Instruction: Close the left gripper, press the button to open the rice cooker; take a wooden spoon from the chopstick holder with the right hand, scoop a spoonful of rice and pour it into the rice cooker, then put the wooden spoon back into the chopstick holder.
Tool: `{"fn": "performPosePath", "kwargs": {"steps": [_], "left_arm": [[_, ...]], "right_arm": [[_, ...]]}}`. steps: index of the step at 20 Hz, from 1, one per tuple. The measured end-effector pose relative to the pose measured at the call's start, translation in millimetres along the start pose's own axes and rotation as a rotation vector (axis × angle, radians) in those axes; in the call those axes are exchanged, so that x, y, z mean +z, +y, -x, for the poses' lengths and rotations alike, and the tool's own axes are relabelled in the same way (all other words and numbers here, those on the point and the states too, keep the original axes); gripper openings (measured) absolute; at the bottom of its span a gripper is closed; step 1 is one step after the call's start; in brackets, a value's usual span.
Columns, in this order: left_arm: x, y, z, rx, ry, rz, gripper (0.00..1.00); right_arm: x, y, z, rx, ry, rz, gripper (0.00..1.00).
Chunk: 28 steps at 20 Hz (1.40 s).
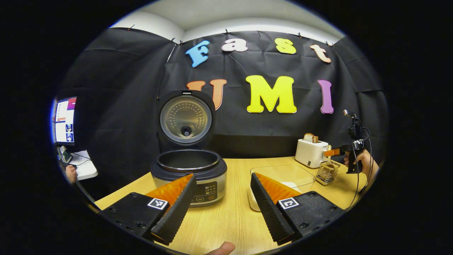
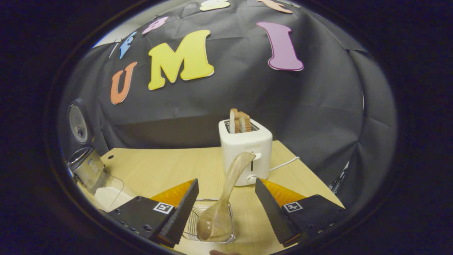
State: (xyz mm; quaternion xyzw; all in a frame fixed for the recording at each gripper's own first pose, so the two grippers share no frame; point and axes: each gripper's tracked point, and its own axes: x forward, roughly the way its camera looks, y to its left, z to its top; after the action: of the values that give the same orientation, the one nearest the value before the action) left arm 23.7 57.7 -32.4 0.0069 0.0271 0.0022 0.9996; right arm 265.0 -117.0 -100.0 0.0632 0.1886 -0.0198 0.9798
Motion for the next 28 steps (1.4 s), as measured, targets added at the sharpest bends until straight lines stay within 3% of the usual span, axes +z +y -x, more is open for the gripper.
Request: {"fn": "performPosePath", "kwargs": {"steps": [4, 6, 8, 9, 11, 12, 13, 14, 16, 18, 23, 28], "left_arm": [[-7, -1, -3, 0.002, 0.020, -0.024, 0.98], [-10, -1, -4, 0.000, 0.029, -0.028, 0.98], [-12, -1, -6, -0.001, 0.034, -0.025, 0.98], [-14, -1, -6, -0.002, 0.038, -0.022, 0.98], [-16, -1, -6, -0.003, 0.044, -0.023, 0.98], [-15, -1, -5, -0.003, 0.044, -0.026, 0.98], [-14, -1, -5, -0.003, 0.042, -0.026, 0.97], [-13, -1, -4, -0.003, 0.040, -0.027, 0.98], [-13, -1, -2, -0.002, 0.037, -0.028, 0.98], [-13, 0, -1, 0.000, 0.039, -0.030, 0.98], [-11, 0, -1, -0.001, 0.036, -0.035, 0.97], [-4, 1, 6, -0.003, 0.024, -0.047, 0.97]], "right_arm": [[-8, 3, -25, 0.049, 0.101, -0.122, 0.87], [-10, 1, -31, 0.043, 0.124, -0.109, 0.70], [-13, 2, -36, 0.044, 0.132, -0.080, 0.74], [-15, 5, -37, 0.055, 0.142, -0.088, 0.69], [-24, 7, -42, 0.049, 0.175, -0.082, 0.41], [-29, 9, -45, 0.051, 0.193, -0.066, 0.44], [-35, 13, -45, 0.062, 0.213, -0.054, 0.40], [-32, 15, -47, 0.070, 0.205, -0.059, 0.44], [-30, 17, -47, 0.079, 0.201, -0.092, 0.21], [-27, 22, -42, 0.117, 0.188, -0.106, 0.17], [-22, 18, -33, 0.092, 0.166, -0.083, 0.05], [5, 24, -7, 0.077, 0.046, -0.030, 0.05]]}}
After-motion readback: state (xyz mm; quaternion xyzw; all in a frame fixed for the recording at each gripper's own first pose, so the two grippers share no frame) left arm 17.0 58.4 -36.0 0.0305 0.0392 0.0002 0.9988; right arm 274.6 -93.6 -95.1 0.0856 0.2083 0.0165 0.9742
